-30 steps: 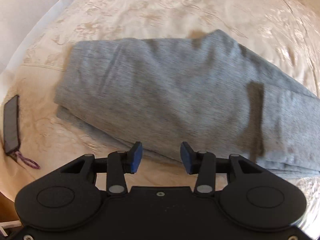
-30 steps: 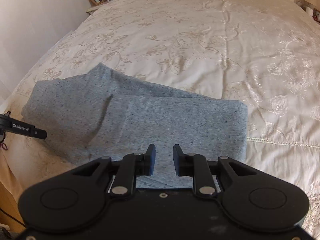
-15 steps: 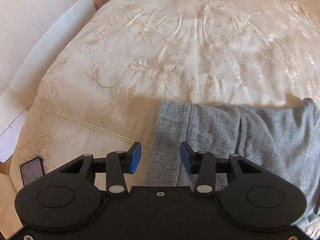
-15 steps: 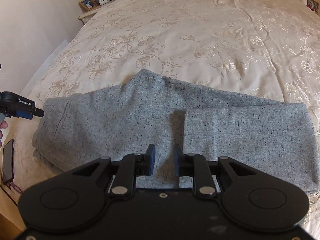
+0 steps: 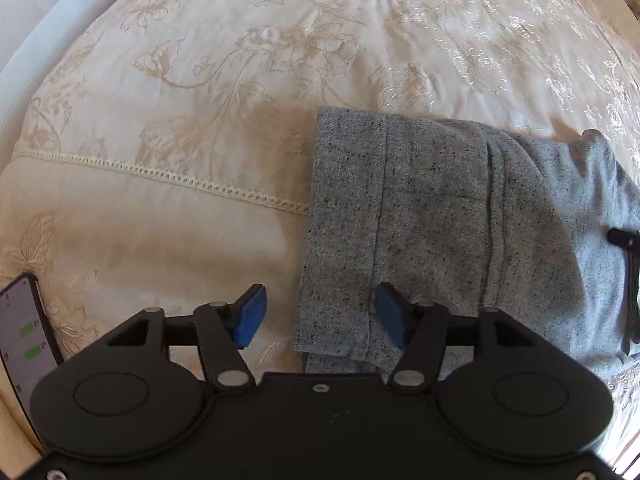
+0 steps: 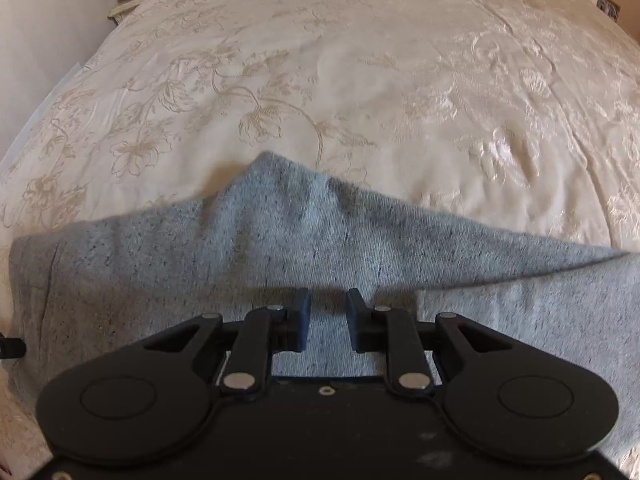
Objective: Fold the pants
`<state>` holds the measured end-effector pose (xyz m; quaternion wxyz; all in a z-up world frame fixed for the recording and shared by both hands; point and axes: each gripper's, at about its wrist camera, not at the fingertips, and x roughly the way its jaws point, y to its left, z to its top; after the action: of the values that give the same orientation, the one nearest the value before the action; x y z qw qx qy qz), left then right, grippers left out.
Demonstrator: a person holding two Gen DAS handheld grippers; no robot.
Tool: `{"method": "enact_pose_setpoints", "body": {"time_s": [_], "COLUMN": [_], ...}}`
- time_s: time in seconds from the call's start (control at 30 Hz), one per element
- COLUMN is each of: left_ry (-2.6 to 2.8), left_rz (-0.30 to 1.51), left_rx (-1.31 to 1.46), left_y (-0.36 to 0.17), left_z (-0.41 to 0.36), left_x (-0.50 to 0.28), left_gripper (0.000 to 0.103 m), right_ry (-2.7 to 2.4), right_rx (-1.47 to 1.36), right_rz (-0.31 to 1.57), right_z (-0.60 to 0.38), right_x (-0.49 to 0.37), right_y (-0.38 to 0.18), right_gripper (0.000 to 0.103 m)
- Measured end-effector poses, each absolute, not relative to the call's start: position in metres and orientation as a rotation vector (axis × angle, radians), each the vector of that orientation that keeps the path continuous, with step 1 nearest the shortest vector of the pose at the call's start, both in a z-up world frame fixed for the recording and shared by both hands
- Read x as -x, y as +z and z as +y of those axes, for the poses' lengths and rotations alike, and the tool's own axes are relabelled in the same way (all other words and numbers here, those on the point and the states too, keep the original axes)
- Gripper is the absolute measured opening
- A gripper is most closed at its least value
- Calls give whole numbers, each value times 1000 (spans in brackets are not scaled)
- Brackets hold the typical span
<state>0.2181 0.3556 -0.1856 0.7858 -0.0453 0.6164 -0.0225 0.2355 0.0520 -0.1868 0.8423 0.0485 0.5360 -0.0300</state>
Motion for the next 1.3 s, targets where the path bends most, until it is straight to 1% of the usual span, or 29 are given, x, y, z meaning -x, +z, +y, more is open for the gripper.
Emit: {"method": "enact_pose_setpoints", "body": {"time_s": [0.1, 0.23, 0.33, 0.4, 0.43, 0.47, 0.5, 0.53, 0.57, 0.6, 0.7, 0.77, 0.83, 0.9, 0.97, 1.0, 1.03, 1.07, 1.13, 1.3], "left_ry": [-50, -88, -113, -122, -123, -116, -107, -101, -111, -145, -150, -146, -143, -146, -148, -149, -155, -165, -171, -223], "left_rz": [1363, 1412, 1405, 1393, 1390, 1386, 1374, 1358, 1335, 1320, 1280, 1250, 1225, 1202, 1177, 1163, 1151, 1135, 1091, 987], "left_rx": [156, 243, 209, 211, 212, 211, 215, 225, 238, 249, 210, 186, 201, 219, 226, 216, 206, 201, 167, 67], "left_y": [-193, -200, -206, -209, -212, -214, -215, -215, -214, -210, -189, -172, -157, -141, -128, -122, -116, -108, -89, -40], "left_z": [366, 376, 370, 364, 360, 357, 354, 352, 350, 347, 340, 337, 338, 340, 337, 331, 327, 321, 306, 245], "left_x": [-219, -215, -212, -214, -215, -215, -215, -215, -214, -213, -209, -206, -204, -200, -199, -199, -197, -195, -188, -174], "left_gripper": [78, 79, 85, 92, 97, 99, 99, 96, 81, 57, 30, 23, 21, 20, 19, 18, 18, 17, 17, 16], "right_ry": [-74, -48, -41, -35, -34, -36, -38, -40, -41, -39, -23, -34, -63, -70, -68, -59, -39, -23, 12, 49], "right_rx": [-133, -144, -119, -118, -117, -117, -118, -119, -118, -117, -117, -119, -110, -120, -117, -109, -110, -106, -102, -271], "right_rz": [1180, 1225, 1233, 1240, 1242, 1241, 1242, 1246, 1247, 1248, 1250, 1206, 1127, 1100, 1130, 1178, 1266, 1293, 1262, 1215], "right_z": [59, 71, 79, 85, 86, 87, 88, 89, 90, 90, 89, 87, 84, 80, 77, 77, 75, 75, 74, 38], "right_x": [-213, -179, -163, -156, -153, -152, -150, -150, -150, -149, -147, -147, -143, -143, -146, -147, -148, -147, -141, -123], "right_y": [-196, -195, -196, -198, -199, -200, -200, -200, -200, -200, -191, -180, -166, -162, -174, -187, -201, -208, -202, -177], "right_gripper": [22, 22, 22, 22, 22, 22, 23, 23, 23, 23, 23, 23, 23, 23, 23, 23, 23, 23, 23, 22]}}
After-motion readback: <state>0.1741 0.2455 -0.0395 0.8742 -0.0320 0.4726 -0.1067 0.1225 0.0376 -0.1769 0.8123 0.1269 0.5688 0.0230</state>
